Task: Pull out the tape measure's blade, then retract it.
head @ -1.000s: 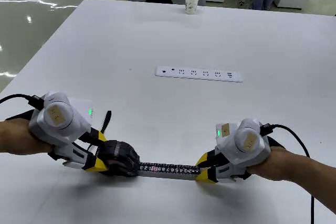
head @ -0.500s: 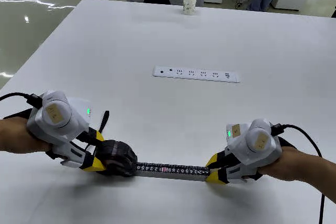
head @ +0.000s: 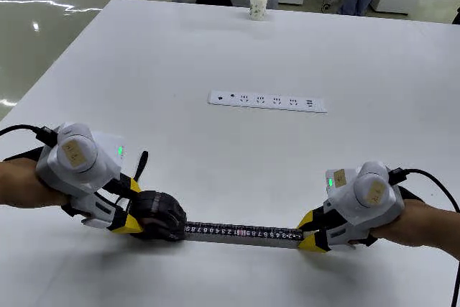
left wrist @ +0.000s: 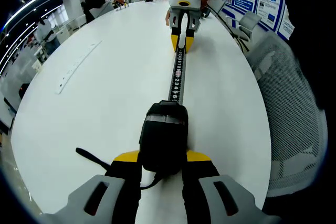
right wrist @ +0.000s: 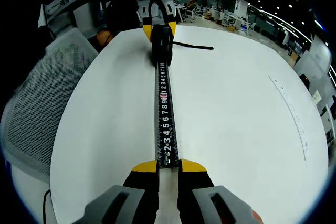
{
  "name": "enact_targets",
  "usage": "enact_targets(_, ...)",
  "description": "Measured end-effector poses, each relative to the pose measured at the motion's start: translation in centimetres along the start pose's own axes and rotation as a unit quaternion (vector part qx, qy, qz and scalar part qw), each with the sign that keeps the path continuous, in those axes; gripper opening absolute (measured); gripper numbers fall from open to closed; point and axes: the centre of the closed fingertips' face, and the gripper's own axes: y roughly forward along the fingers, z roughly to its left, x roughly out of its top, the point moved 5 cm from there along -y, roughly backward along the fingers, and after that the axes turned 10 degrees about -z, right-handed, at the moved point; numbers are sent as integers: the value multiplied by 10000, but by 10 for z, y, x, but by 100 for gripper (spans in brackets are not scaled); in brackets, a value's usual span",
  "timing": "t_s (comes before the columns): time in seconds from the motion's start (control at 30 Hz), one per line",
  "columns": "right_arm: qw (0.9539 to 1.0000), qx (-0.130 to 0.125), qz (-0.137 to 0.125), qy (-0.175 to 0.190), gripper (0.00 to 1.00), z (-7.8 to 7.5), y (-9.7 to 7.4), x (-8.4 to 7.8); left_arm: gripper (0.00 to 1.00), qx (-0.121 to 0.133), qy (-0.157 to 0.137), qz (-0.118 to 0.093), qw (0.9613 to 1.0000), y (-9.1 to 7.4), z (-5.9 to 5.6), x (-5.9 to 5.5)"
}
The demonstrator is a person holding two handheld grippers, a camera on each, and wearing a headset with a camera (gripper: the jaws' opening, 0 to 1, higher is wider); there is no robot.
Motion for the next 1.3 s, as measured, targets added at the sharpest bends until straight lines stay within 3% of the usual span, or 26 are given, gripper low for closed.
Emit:
enact_targets(0.53,9998,-57,202,65,9,0,-20,-21,24,-9,-1,12,10000,2,0,1)
enact_targets(1.3,9994,29,335,8,10,2,-19,-20,25,-16,112,210,9997,4,-1,2)
